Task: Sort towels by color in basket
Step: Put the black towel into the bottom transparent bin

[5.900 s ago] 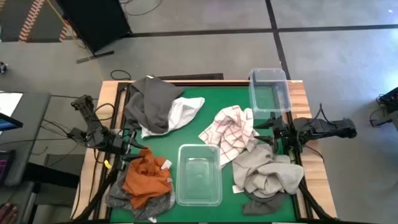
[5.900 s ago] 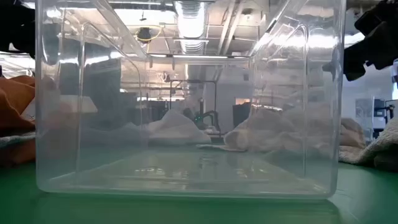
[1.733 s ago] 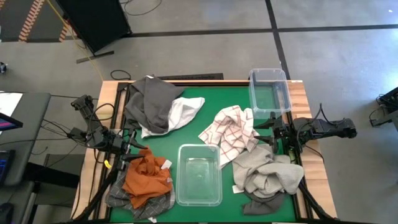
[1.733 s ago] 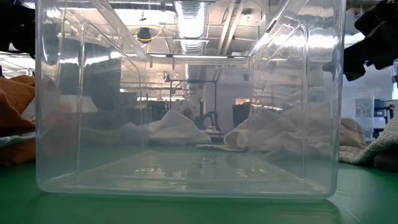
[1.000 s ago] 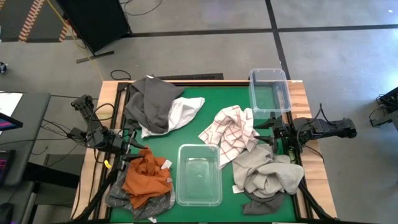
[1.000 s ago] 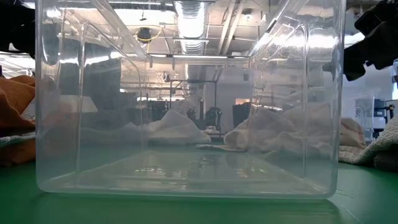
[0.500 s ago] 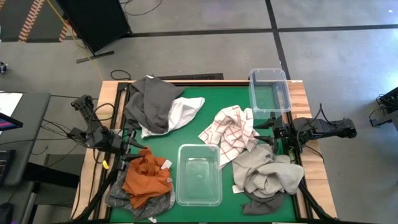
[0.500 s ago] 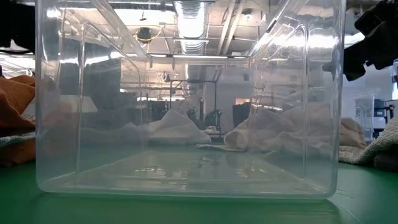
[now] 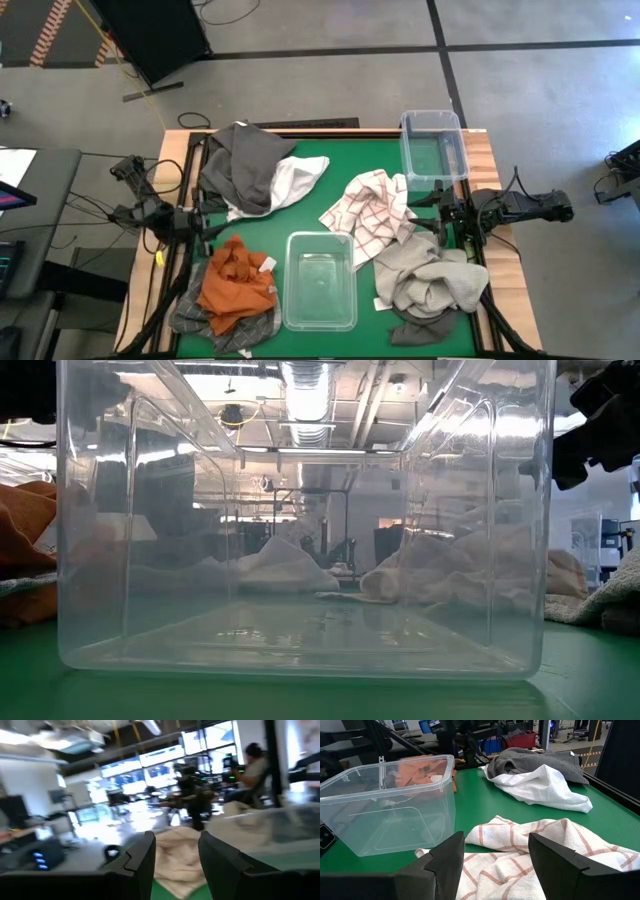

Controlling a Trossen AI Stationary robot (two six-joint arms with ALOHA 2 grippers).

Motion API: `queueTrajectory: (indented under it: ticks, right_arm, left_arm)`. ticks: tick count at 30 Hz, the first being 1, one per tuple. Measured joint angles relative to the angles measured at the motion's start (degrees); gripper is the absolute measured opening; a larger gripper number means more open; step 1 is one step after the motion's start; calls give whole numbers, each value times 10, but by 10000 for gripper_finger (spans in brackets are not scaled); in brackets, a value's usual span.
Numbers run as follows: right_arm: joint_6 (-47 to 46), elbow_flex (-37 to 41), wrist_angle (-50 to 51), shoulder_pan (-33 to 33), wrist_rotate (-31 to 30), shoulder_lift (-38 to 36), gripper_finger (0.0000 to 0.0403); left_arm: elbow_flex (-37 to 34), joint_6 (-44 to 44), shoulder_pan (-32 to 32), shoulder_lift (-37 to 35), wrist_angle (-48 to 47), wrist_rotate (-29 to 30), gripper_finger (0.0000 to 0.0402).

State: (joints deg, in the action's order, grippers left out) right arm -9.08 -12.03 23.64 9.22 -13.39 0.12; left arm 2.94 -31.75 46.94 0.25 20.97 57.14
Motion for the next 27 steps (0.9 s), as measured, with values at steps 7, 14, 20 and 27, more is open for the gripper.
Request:
queueTrajectory:
  ticks: [7,14,20,27]
  right_arm:
    - [0,0,0,0,0,0,249]
    - [0,0,0,0,0,0,249]
    - [0,0,0,0,0,0,249]
    - [0,0,0,0,0,0,249]
  left_arm:
    - [18,-43,-75,10,9,-22,187]
    - [55,-34,-155,71,42,-81,246]
    - [123,-29,-202,178,41,-89,253]
    - [226,-15,-282,322,-56,-46,254]
